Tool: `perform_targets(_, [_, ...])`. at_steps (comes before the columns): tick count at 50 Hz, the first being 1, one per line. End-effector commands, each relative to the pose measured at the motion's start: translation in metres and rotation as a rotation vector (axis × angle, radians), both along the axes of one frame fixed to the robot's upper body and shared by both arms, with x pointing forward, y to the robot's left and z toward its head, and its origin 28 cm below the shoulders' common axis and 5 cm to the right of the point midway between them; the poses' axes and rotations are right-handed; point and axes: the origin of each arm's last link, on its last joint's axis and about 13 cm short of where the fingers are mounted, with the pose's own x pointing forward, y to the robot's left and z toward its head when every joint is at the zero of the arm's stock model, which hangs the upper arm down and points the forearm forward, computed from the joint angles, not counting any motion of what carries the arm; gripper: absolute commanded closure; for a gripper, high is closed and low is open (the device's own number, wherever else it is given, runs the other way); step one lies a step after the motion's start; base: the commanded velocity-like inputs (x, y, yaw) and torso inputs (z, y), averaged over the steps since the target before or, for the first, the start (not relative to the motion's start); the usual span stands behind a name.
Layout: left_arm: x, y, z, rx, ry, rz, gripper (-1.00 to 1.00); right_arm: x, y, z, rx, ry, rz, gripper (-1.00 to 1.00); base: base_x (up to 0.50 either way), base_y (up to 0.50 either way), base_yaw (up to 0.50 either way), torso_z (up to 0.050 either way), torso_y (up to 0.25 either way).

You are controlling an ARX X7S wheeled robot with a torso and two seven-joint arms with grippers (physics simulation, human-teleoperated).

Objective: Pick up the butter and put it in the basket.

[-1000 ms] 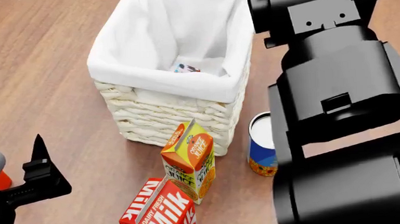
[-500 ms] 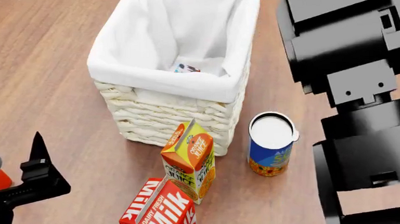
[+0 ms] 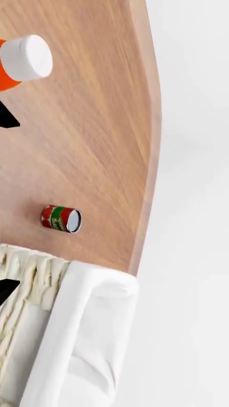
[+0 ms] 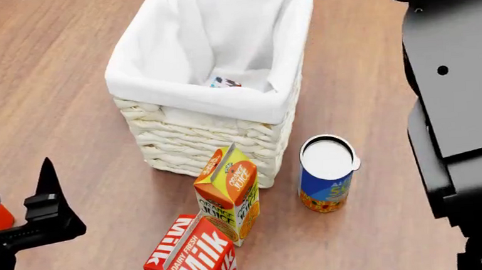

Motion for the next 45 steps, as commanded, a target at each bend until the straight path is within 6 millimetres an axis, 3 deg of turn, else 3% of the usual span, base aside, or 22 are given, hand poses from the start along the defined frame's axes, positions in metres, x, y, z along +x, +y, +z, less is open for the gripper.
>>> perform_targets(1, [-0.001, 0.001, 0.002, -0.002, -0.016, -0.014, -1.00, -0.041, -0.012, -0.017, 0.004, -0.015, -0.061, -1.00, 0.00, 0.00, 0.00, 0.000, 0.000])
perform_targets(15, [-0.011, 0.003, 0.010, -0.016, -0.056, -0.030, -1.00, -0.070, -0.022, -0.045, 0.027, -0.016, -0.113, -1.00, 0.00, 0.00, 0.00, 0.000, 0.000])
perform_targets(36, [-0.030, 0.012, 0.032, -0.060, -0.138, -0.038, -1.00, -0.135, -0.008, -0.087, -0.024, -0.054, -0.125, -1.00, 0.00, 0.00, 0.00, 0.000, 0.000])
perform_targets(45, [-0.050, 0.021, 0.053, -0.122, -0.284, -0.040, -1.00, -0.154, 0.002, -0.112, -0.078, -0.054, -0.125, -1.00, 0.00, 0.00, 0.00, 0.000, 0.000])
